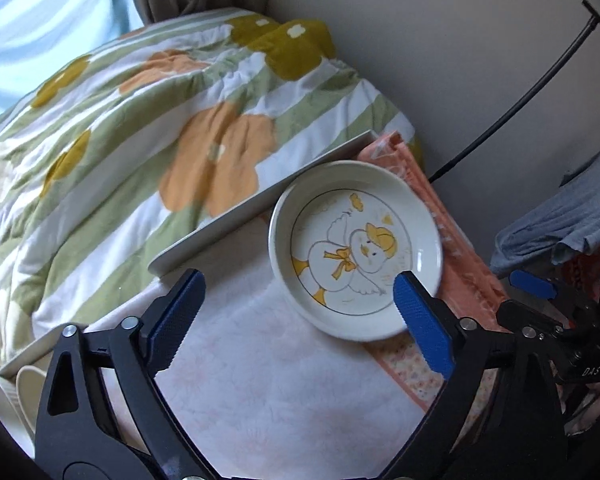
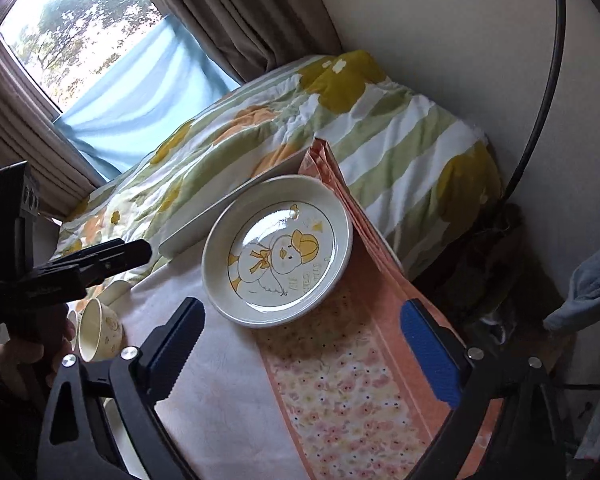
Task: Organize plates and bowls
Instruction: 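Reach both tools to the small duck plate on the orange cloth and close them, then lift the small duck plate with both tools and carry it over the plate stack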
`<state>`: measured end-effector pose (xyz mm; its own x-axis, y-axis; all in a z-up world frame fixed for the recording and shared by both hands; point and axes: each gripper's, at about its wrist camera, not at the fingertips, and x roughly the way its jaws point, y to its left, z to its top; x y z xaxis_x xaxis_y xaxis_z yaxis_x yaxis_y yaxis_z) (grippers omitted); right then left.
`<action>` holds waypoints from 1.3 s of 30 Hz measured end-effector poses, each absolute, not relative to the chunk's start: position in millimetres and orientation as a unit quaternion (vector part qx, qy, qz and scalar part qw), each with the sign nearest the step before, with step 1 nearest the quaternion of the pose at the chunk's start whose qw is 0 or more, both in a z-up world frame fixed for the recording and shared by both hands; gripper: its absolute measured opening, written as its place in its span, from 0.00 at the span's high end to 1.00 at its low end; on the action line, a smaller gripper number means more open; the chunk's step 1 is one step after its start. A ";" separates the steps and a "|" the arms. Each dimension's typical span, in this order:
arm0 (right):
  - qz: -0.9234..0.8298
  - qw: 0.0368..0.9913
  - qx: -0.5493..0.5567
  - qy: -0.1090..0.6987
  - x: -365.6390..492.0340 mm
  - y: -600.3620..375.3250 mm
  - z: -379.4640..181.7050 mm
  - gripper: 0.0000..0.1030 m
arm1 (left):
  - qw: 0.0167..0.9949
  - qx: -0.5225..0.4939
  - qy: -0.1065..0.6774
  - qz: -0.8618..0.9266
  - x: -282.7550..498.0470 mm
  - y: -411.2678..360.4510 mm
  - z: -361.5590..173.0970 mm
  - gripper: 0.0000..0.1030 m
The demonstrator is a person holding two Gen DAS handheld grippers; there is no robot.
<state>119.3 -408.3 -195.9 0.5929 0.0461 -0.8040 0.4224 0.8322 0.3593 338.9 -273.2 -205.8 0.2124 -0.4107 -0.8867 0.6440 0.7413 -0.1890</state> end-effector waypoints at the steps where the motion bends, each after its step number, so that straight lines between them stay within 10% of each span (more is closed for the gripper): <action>1: -0.104 0.845 0.282 0.442 125.0 -412.9 -208.1 0.20 | 0.765 0.120 0.533 -0.340 345.4 -281.6 -217.6 0.20; 18: -0.126 0.818 0.309 0.469 179.0 -432.9 -275.8 0.82 | 0.730 0.146 0.575 -0.339 389.6 -312.3 -287.0 0.86; 39: -0.122 0.827 0.272 0.477 179.0 -429.5 -266.7 0.87 | 0.743 0.161 0.555 -0.339 372.6 -306.1 -267.7 0.87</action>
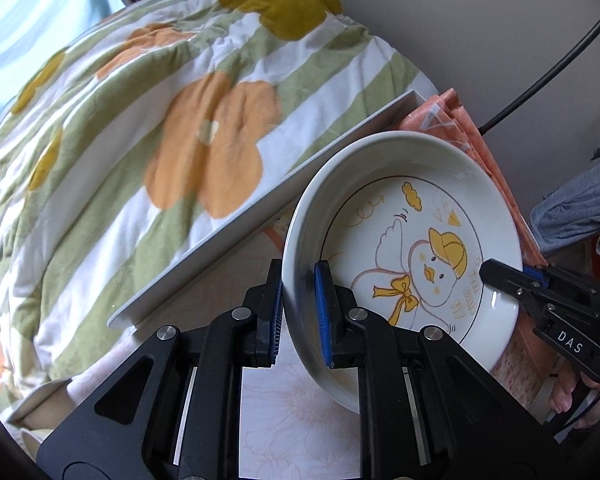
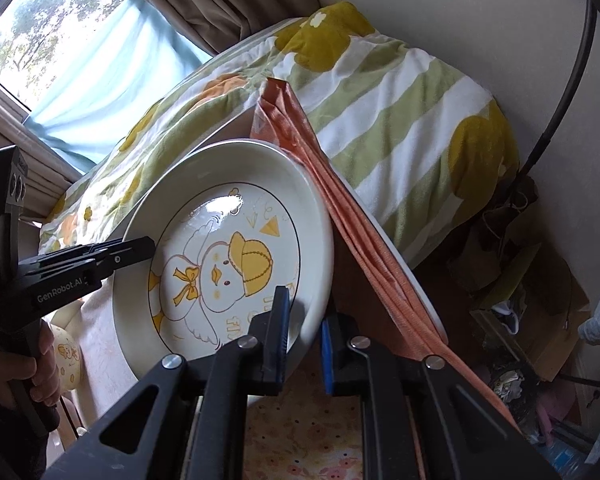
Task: Organize plates and bowls
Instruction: 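Lift the small duck plate with both tools and carry it over the plate stack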
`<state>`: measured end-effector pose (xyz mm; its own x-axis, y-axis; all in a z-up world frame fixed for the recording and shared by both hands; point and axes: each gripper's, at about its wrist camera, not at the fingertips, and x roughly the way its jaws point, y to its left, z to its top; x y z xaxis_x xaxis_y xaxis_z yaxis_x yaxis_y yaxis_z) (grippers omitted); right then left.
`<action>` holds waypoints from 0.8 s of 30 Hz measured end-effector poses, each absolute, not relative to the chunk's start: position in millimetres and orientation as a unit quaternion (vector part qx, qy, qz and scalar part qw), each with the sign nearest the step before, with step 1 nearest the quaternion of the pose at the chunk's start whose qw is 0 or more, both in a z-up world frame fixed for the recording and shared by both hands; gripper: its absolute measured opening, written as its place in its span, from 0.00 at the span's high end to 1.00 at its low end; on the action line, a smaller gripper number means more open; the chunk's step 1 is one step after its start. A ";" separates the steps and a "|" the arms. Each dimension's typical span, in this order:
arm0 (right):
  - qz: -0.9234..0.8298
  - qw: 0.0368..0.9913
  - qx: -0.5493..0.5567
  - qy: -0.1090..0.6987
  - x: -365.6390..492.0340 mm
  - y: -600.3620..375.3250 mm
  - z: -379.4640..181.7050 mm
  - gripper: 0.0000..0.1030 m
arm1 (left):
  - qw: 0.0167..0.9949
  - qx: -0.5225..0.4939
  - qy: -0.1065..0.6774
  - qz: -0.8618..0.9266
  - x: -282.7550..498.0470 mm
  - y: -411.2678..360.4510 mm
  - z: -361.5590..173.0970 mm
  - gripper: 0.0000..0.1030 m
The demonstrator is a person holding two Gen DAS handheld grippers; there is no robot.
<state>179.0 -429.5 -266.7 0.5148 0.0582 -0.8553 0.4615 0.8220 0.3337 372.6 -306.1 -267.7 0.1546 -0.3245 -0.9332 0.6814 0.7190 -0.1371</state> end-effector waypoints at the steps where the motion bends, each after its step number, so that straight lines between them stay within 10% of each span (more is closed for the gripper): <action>1: -0.121 0.828 0.267 0.477 178.4 -428.0 -263.6 0.87 | 0.744 0.159 0.553 -0.339 370.5 -304.1 -264.8 0.87; 24: -0.010 0.879 0.184 0.439 99.2 -307.9 -143.1 0.87 | 0.834 0.064 0.485 -0.255 219.0 -125.6 -119.1 0.88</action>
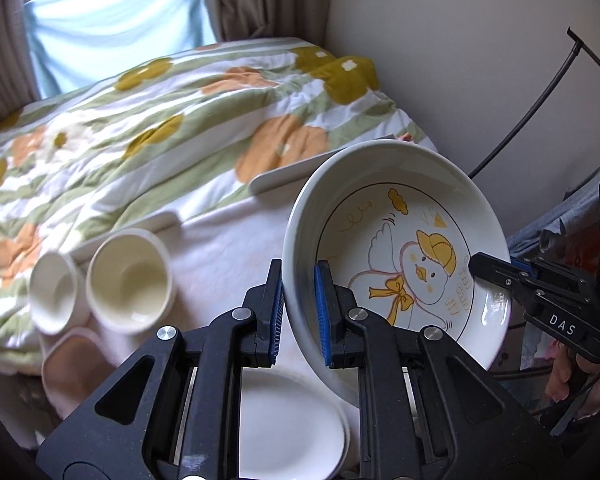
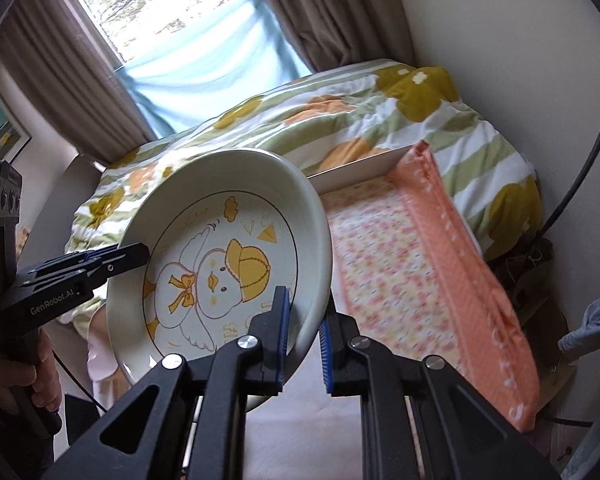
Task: Organize plates and bowls
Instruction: 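Lift the small duck plate with both tools and carry it over the plate stack, then lower the small duck plate onto the plate stack and open both tools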
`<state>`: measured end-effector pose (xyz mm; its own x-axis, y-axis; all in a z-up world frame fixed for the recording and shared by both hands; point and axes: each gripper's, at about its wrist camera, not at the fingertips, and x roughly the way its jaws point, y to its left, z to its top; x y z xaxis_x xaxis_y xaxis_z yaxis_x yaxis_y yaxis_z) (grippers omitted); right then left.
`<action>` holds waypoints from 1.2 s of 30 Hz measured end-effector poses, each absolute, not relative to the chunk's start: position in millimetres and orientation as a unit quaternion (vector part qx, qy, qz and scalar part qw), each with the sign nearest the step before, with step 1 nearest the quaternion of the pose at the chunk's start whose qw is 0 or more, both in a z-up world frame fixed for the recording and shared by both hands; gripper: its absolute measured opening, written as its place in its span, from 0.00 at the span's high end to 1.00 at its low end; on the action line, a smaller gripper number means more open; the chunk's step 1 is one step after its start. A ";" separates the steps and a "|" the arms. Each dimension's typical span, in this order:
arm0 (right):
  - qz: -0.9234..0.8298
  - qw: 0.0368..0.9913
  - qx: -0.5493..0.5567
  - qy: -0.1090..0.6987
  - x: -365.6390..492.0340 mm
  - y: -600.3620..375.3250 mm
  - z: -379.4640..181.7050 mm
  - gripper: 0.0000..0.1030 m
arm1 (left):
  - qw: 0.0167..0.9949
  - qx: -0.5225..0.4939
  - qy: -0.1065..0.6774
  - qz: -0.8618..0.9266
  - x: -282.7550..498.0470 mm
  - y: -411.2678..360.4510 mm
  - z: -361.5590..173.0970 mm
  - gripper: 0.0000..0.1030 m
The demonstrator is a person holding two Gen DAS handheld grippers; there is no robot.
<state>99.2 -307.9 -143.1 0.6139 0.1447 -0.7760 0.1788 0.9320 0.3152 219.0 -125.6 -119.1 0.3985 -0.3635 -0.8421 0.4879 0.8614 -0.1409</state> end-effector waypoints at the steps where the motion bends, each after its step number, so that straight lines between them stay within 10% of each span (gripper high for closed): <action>1: -0.004 0.880 0.181 0.439 93.9 -298.7 -141.1 0.87 | 0.836 0.058 0.485 -0.249 208.8 -113.4 -117.6 0.87; 36: 0.128 0.839 0.057 0.525 89.9 -165.7 -250.7 0.87 | 0.817 -0.057 0.565 -0.095 112.4 28.6 -260.6 0.87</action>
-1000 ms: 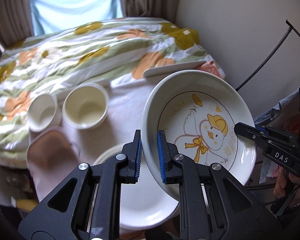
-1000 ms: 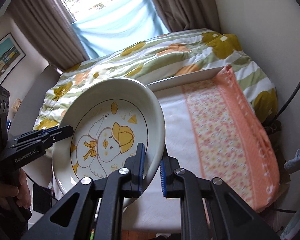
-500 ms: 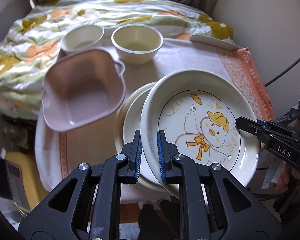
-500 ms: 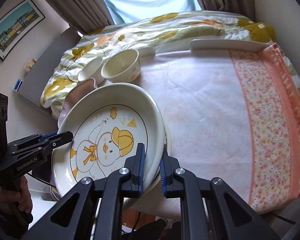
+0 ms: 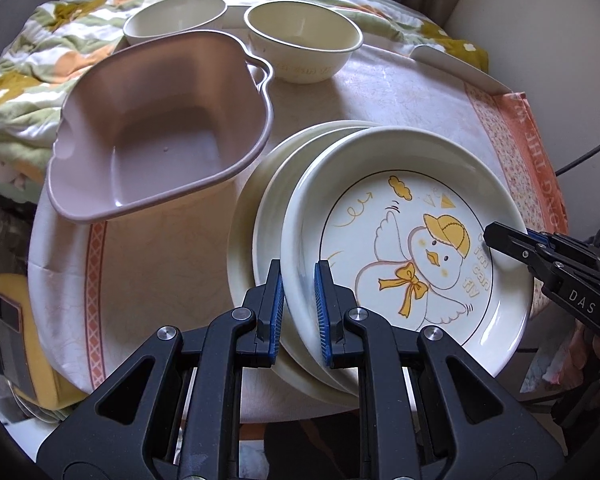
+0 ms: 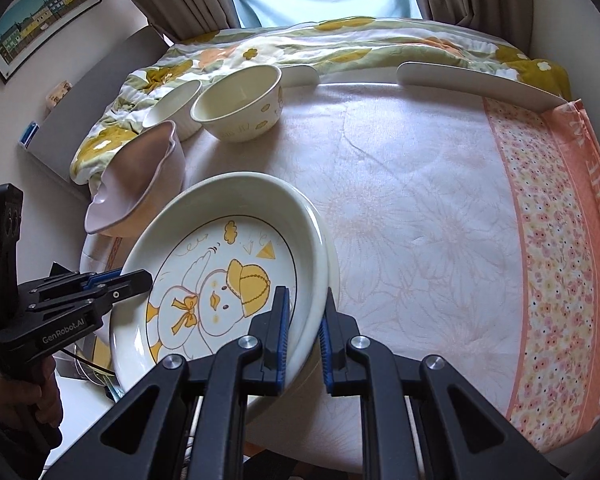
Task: Organize plates and bowls
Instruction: 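Lower the small duck plate onto the plate stack and open both tools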
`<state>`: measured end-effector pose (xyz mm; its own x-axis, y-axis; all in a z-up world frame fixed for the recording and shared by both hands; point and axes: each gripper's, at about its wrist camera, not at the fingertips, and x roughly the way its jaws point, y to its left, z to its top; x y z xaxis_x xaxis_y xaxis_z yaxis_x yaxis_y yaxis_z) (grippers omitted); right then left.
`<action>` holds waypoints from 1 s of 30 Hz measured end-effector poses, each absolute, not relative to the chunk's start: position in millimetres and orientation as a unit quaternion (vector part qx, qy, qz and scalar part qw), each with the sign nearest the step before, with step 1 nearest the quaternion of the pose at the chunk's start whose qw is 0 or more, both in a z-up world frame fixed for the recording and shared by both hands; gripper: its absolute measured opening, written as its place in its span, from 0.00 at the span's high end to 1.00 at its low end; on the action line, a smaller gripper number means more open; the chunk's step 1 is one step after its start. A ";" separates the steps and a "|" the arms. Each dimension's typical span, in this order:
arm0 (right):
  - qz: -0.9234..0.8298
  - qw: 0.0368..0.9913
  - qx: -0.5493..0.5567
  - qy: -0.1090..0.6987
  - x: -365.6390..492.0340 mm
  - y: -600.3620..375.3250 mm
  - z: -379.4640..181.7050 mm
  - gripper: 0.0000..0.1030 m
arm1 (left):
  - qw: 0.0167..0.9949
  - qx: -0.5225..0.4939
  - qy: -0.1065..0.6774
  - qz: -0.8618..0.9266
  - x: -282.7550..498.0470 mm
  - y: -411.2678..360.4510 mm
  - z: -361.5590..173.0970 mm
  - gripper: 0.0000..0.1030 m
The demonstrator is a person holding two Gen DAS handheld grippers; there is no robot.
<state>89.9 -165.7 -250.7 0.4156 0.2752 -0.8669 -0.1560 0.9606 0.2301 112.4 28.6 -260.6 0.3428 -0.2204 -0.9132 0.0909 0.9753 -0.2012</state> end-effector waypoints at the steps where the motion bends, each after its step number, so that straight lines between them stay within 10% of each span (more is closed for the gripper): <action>1: 0.128 0.839 0.057 0.526 89.8 -166.0 -251.9 0.87 | 0.817 -0.057 0.566 -0.094 112.9 27.9 -262.2 0.87; 30: 0.119 0.845 0.009 0.521 91.0 -156.0 -257.8 0.87 | 0.841 0.178 0.510 -0.007 109.6 -31.9 -260.2 0.83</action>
<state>91.0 -156.0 -257.8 0.4281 0.2103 -0.8789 -0.1915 0.9716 0.1391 109.6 -31.9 -260.2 0.4793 0.1705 -0.8609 0.1933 0.9364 0.2930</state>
